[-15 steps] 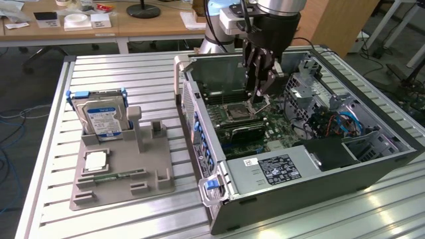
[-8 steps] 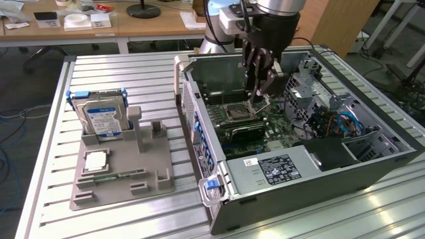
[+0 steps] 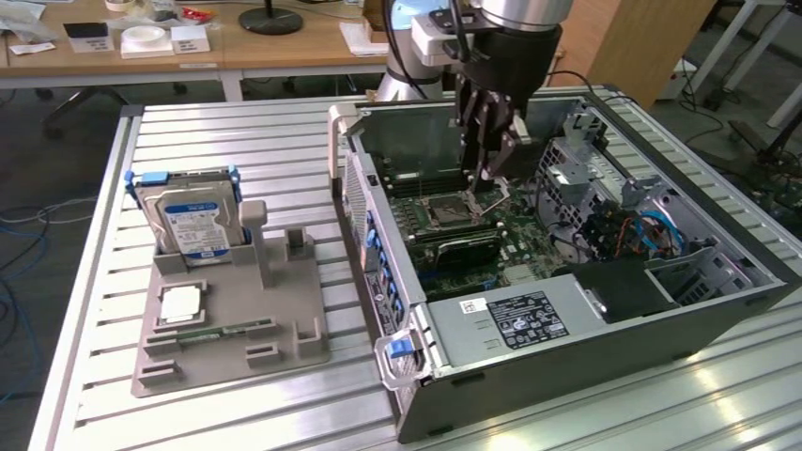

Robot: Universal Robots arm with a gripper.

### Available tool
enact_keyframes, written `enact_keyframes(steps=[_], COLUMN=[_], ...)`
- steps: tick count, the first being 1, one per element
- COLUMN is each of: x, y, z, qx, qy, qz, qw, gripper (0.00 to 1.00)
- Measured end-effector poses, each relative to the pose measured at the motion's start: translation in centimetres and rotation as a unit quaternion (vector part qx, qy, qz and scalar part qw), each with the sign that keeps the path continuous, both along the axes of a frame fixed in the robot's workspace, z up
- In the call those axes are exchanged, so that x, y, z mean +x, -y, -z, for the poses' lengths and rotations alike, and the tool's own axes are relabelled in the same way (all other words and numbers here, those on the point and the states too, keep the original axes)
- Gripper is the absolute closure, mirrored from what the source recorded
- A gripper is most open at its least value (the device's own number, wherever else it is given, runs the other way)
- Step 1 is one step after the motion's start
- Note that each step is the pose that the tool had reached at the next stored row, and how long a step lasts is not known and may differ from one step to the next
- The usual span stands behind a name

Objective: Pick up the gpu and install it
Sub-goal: 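Insert the gpu into the slot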

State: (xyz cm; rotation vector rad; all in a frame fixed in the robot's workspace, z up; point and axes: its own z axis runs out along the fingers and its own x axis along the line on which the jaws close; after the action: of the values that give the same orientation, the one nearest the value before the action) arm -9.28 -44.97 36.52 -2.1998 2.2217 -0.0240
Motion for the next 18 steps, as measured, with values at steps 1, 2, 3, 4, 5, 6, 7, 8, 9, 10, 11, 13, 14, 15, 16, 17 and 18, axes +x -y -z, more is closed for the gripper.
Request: enact_keyframes(steps=[1,2,3,4,5,6,7,8,9,10,11,13,14,15,16,17,18], x=[0.0,0.0,-0.01,-0.01,-0.01,-0.01,-0.01,-0.02,-0.02,-0.02,-0.01,-0.01,-0.01,-0.01,-0.01,-0.01,-0.01], y=[0.0,0.0,0.0,0.0,0.0,0.0,0.0,0.0,0.0,0.0,0.0,0.0,0.0,0.0,0.0,0.0,0.0], z=[0.16,0.31,0.4,0.39,0.4,0.4,0.4,0.41,0.41,0.41,0.41,0.41,0.41,0.41,0.41,0.41,0.41], qx=[0.0,0.0001,0.0001,0.0,0.0001,0.0001,0.0005,0.0032,0.0061,0.0069,0.0069,0.0069,0.0069,0.0068,0.0069,0.0068,0.0069], qy=[0.0,0.0001,0.0001,0.0,0.0,0.0,0.0001,0.0008,0.0015,0.0016,0.0016,0.0016,0.0016,0.0016,0.0016,0.0016,0.0016], qz=[0.0,0.0,0.0,0.0,0.0,0.0,0.0,0.0,0.0,0.0,0.0,0.0,0.0,0.0,0.0,0.0,0.0], qw=[1.0,1.0,1.0,1.0,1.0,1.0,1.0,1.0,1.0,1.0,1.0,1.0,1.0,1.0,1.0,1.0,1.0], gripper=[0.54,0.54,0.54,0.54,0.54,0.54,0.54,0.54,0.54,0.54,0.54,0.54,0.54,0.54,0.54,0.54,0.54])
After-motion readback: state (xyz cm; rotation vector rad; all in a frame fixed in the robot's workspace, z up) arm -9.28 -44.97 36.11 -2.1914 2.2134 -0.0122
